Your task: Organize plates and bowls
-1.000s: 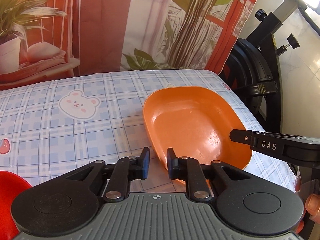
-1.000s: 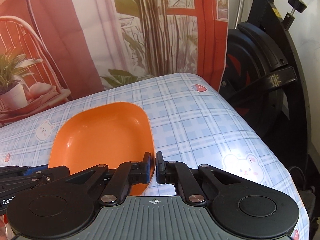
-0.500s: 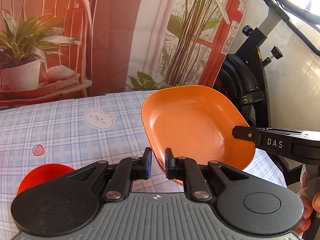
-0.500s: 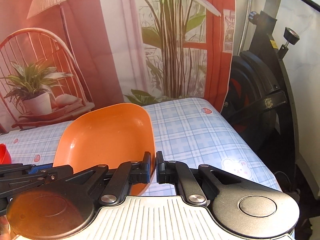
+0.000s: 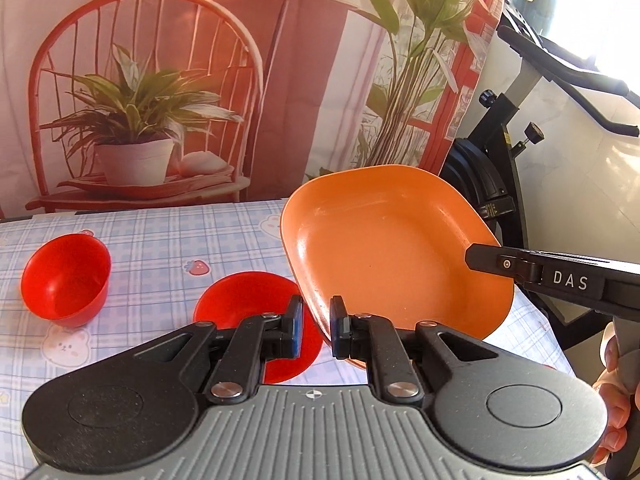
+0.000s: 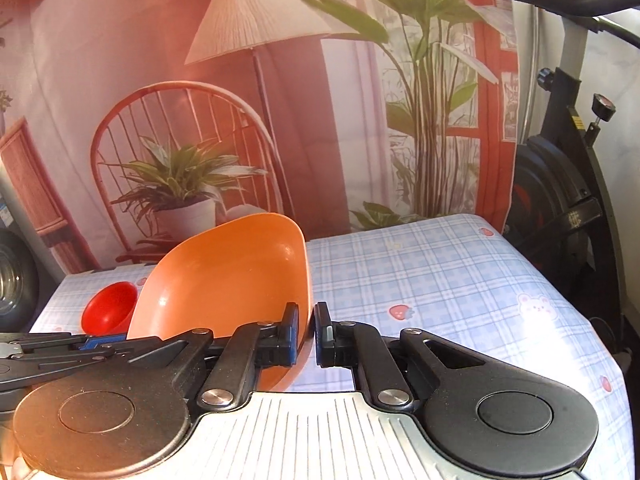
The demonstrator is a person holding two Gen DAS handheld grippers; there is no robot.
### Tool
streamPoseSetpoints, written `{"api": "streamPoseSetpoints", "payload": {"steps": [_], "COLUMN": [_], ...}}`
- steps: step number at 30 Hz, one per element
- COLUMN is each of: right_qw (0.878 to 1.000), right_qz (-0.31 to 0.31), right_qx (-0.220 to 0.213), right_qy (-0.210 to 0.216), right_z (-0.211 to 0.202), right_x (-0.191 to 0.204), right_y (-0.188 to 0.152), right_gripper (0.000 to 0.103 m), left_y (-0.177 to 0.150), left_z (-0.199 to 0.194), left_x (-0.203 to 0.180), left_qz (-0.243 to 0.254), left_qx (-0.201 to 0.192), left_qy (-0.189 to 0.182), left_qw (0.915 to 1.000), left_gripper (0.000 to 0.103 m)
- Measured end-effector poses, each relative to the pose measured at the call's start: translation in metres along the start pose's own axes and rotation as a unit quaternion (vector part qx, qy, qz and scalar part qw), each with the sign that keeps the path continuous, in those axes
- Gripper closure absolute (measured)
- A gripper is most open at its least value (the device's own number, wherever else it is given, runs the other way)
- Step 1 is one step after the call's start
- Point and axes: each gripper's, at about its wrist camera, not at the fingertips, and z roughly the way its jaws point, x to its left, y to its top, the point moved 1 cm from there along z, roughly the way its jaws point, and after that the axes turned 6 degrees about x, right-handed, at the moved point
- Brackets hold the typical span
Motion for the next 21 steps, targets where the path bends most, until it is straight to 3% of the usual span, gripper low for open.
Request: {"api": "streamPoseSetpoints", "payload": {"steps": [11,21], "right_qw": [0.995,0.989], "right_qz": [0.028,0.043], "right_qx": [0.028,0.09], "right_qy": [0.09,0.111], "right_z": [-0.019,-0.001], "right_x": [0.077,0.117], "right_y": [-0.064,-0.117], "right_gripper": [0.091,0.089], "left_y": [-0.027,-0.059], "left_z": [-0.075,-0.074], "left_x": [0.078,0.117], "left_qz": [0.009,0.035], "left_qx": [-0.004,0.03], "left_qy": [-0.017,-0.013], "left_qw": [0.9998,0.9989], "left_gripper": [0.089,0.089]}}
